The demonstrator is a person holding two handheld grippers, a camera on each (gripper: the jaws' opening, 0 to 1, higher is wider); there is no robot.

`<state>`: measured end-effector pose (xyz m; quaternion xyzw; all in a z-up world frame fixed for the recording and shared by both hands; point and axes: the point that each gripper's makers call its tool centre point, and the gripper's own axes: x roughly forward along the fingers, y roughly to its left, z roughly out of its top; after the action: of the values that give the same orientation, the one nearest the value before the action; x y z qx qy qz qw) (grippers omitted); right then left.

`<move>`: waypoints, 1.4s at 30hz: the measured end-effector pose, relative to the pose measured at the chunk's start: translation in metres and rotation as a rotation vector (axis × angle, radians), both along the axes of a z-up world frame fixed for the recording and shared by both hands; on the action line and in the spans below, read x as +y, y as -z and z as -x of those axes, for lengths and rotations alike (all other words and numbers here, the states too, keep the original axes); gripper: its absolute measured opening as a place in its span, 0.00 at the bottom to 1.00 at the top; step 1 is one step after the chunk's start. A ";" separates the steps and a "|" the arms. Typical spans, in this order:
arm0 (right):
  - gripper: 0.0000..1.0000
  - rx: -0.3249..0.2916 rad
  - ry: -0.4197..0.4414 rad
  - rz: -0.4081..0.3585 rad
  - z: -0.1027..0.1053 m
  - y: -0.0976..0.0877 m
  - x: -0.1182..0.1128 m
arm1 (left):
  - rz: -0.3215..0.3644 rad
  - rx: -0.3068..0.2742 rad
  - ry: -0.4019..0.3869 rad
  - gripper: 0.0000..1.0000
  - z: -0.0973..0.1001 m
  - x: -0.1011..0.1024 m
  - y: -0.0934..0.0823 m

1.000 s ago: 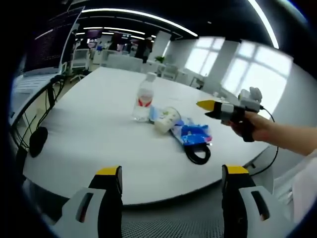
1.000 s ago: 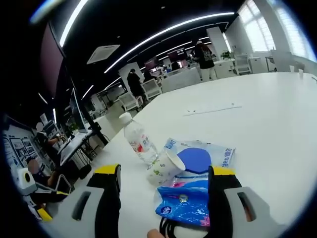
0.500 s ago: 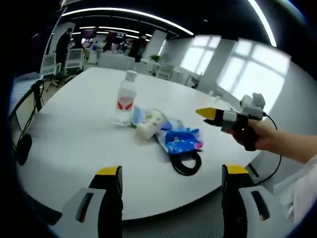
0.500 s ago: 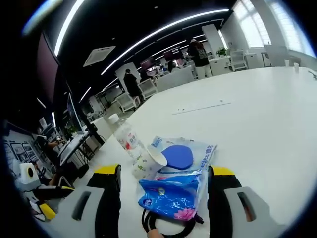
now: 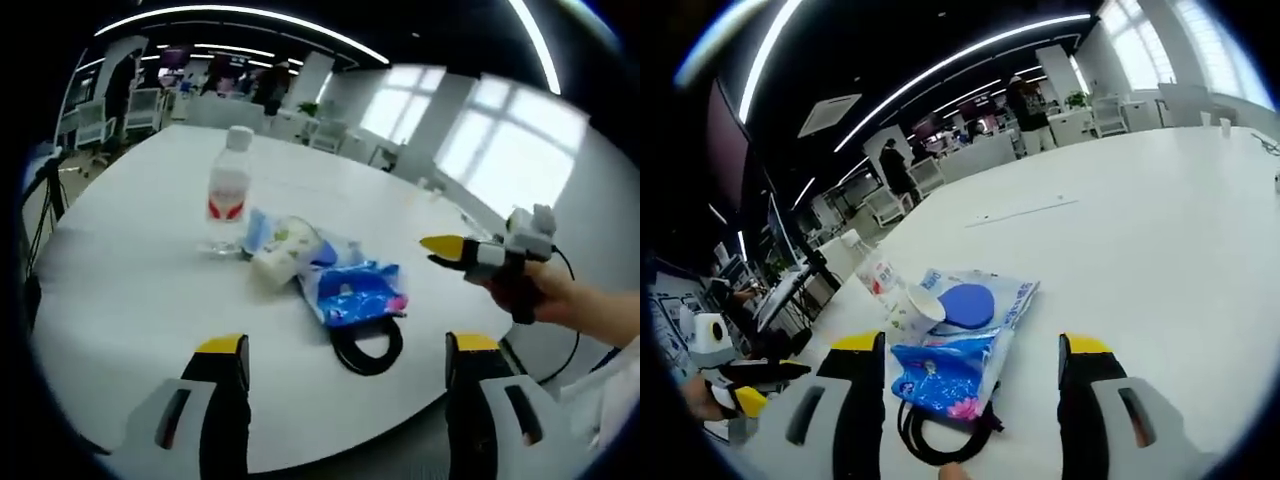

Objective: Arrange the tabletop items into an orderly group along one side of the table until the central work area is clear of visible clutter.

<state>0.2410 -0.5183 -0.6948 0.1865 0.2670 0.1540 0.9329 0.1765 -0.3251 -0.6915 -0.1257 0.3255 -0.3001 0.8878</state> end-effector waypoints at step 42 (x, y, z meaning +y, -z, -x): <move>0.57 0.073 -0.200 0.046 0.005 0.047 0.012 | -0.107 0.117 -0.012 0.68 -0.051 -0.051 0.066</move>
<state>0.2358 -0.5061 -0.7416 0.1431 0.3215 0.2334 0.9065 0.2277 -0.3758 -0.7576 -0.0971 0.3916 -0.2692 0.8745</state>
